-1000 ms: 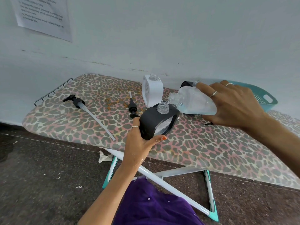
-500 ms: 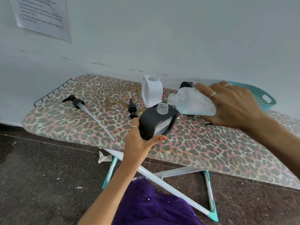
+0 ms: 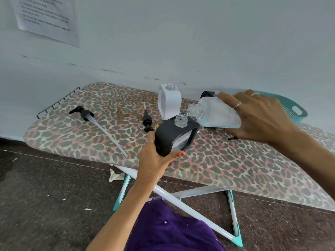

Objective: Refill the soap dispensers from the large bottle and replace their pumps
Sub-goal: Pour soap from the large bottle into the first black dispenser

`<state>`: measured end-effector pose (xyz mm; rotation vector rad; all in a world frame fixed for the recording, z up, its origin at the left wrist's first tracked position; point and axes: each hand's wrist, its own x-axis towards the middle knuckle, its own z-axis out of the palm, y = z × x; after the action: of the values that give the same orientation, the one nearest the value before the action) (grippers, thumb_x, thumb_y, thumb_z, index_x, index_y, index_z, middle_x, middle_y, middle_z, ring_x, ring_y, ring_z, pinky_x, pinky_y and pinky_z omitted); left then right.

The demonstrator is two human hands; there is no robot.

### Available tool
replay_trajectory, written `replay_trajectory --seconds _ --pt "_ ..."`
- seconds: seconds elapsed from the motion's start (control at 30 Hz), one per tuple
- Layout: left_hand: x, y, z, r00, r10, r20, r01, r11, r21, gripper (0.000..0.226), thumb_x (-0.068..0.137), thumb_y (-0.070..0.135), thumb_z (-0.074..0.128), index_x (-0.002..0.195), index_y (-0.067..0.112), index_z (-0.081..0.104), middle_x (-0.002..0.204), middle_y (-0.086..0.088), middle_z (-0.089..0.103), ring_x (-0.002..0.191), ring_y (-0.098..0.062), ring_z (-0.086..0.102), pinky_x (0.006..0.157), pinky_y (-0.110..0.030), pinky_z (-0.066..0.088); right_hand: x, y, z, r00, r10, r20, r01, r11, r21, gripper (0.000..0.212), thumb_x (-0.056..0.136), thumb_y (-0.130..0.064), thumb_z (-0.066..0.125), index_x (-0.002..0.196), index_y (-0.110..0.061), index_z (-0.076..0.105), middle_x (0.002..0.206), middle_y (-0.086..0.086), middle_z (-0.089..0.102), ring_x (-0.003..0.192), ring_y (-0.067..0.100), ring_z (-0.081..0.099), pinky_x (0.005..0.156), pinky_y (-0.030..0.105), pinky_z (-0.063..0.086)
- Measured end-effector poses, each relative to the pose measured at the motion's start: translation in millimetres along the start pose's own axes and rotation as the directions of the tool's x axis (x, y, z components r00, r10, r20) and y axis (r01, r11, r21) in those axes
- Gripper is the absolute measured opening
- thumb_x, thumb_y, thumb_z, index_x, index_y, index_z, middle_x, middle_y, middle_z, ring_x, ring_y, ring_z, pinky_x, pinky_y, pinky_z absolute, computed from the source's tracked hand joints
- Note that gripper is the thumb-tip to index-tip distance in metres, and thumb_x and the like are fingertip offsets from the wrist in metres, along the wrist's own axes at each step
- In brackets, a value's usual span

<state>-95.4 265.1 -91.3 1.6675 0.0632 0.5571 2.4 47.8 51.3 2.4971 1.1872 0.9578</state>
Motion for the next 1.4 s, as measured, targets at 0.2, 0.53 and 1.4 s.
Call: replay_trajectory --seconds 0.2,0.53,1.4 --pt "1.2 -3.2 0.7 1.0 0.005 -0.014 -0.005 1.0 0.014 0.065 0.05 0.078 0.073 0.104 0.06 0.041 0.091 -0.011 0.069 0.073 -0.027 0.072 0.058 -0.051 0.058 0.2 0.3 -0.1 1.0 0.016 -0.008 -0.016 1.0 -0.015 0.077 0.062 -0.048 0.078 0.127 -0.016 0.053 0.087 0.014 0.068 0.074 0.036 0.065 0.053 0.031 0.04" --pt "1.2 -2.3 0.6 0.999 0.038 -0.017 -0.038 0.999 0.034 0.063 0.051 0.079 0.07 0.104 0.062 0.04 0.093 -0.012 0.069 0.075 -0.023 0.071 0.058 -0.049 0.059 -0.5 -0.2 0.1 1.0 0.021 -0.001 -0.021 0.999 -0.027 0.077 0.062 -0.047 0.079 0.128 -0.017 0.053 0.089 0.013 0.068 0.077 0.036 0.065 0.053 0.033 0.044" --pt "-0.1 -1.5 0.2 1.0 0.0 -0.007 0.0 1.0 0.01 0.067 0.053 0.07 0.075 0.106 0.046 0.043 0.095 0.002 0.069 0.071 -0.015 0.074 0.058 -0.047 0.06 0.3 -0.6 -0.7 1.0 0.021 0.005 -0.021 1.0 -0.018 0.077 0.061 -0.044 0.08 0.127 -0.016 0.053 0.087 0.014 0.067 0.075 0.036 0.064 0.052 0.032 0.041"
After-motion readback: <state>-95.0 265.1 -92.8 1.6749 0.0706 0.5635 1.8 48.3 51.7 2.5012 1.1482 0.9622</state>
